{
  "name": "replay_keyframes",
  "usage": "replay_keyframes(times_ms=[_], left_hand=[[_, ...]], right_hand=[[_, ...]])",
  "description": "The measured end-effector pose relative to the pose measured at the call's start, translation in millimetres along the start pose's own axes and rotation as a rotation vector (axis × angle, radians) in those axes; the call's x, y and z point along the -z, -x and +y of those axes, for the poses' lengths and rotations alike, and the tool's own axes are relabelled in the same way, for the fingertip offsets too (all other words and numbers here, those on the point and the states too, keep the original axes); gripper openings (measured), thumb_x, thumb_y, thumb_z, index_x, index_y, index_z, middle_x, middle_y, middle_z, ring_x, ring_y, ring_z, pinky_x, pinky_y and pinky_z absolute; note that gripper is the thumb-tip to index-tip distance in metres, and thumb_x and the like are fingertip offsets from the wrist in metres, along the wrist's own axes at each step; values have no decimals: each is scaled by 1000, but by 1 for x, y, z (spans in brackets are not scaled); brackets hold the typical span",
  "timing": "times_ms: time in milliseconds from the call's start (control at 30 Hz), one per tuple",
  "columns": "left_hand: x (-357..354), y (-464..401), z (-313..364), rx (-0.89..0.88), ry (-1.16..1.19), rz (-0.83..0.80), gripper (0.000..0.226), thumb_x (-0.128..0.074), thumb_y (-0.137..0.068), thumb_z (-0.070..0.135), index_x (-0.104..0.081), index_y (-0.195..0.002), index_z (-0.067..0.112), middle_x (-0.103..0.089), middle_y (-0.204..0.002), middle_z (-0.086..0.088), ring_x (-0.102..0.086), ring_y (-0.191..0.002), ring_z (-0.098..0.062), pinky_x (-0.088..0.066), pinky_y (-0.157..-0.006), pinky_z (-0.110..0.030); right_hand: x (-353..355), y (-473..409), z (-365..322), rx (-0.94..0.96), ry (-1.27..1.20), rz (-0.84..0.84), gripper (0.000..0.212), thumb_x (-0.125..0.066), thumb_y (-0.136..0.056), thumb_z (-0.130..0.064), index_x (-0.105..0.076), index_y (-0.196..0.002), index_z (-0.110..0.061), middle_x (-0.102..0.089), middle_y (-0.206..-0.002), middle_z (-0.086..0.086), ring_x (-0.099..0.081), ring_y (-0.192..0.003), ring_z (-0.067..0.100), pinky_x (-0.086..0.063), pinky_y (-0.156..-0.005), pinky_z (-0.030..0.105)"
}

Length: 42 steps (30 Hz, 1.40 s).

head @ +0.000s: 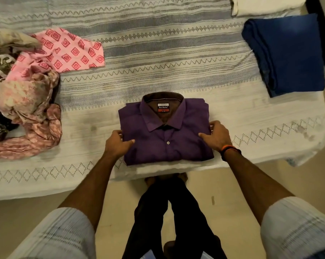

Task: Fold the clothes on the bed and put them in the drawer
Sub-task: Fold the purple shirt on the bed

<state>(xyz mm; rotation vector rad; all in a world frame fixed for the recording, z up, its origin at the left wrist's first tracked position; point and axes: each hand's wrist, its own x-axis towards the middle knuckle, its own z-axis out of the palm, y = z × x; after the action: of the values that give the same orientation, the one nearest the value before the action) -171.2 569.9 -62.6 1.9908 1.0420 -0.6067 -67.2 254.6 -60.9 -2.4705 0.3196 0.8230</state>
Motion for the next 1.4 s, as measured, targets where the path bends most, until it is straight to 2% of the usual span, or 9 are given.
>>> replay_keyframes(times_ms=[200,300,333,400,500,700,833,1133,1400], left_hand=[[-21,-21,0,150,221,148,86,-87,-69,41,-42,-133,3,-56,-124,-9,-56,-113,-25,-48,-100,-39],[-28,-34,-10,197,390,108,98,-93,-45,59,-59,-123,10,-68,-111,2,-65,-101,-15,-54,-94,-37],[-29,-36,-12,200,446,75,91,-95,-44,55,-65,-117,11,-72,-107,2,-69,-97,-15,-56,-90,-36],[-29,-31,-4,203,532,18,66,-95,-56,36,-70,-112,10,-74,-103,0,-71,-93,-16,-57,-84,-32],[-32,-29,5,197,572,-36,60,-93,-61,26,-69,-113,10,-73,-104,0,-70,-93,-18,-58,-82,-32],[-35,-34,10,108,561,3,53,-84,-74,18,-64,-122,10,-70,-111,-2,-67,-97,-18,-56,-87,-35],[-38,-34,9,52,543,59,43,-77,-80,9,-63,-121,9,-69,-111,-2,-66,-98,-20,-55,-90,-36],[-11,23,27,-67,464,110,42,-73,-82,5,-63,-123,6,-69,-113,-7,-65,-103,-26,-53,-96,-46],[30,122,48,-120,477,89,45,-72,-83,6,-60,-126,4,-67,-117,-9,-63,-103,-26,-52,-97,-43]], right_hand=[[-20,-18,3,-128,-206,26,90,-86,-69,-42,-41,-138,-4,-50,-137,15,-52,-124,32,-45,-105,40],[-28,-23,4,-201,-328,45,89,-89,-65,-42,-44,-134,-6,-55,-134,10,-55,-120,28,-47,-102,39],[-31,-25,3,-226,-389,37,89,-90,-64,-42,-46,-133,-8,-57,-132,8,-56,-118,27,-48,-102,39],[-36,-28,1,-237,-474,18,87,-92,-58,-44,-54,-129,-10,-62,-127,5,-60,-113,25,-50,-100,41],[-41,-31,-4,-178,-427,6,77,-91,-57,-47,-65,-121,-13,-68,-120,4,-63,-110,25,-52,-97,42],[-43,-38,-2,-36,-312,5,75,-81,-76,-43,-52,-139,-15,-59,-136,6,-55,-123,28,-45,-105,40],[-42,-38,-1,57,-294,37,61,-76,-83,-35,-55,-136,-12,-62,-132,9,-58,-120,29,-46,-103,41],[-6,24,-23,180,-374,99,42,-71,-88,-17,-62,-128,-9,-67,-124,10,-60,-115,29,-47,-99,33],[52,114,-33,208,-408,128,37,-70,-87,-14,-63,-123,-9,-68,-120,11,-61,-111,30,-45,-94,30]])
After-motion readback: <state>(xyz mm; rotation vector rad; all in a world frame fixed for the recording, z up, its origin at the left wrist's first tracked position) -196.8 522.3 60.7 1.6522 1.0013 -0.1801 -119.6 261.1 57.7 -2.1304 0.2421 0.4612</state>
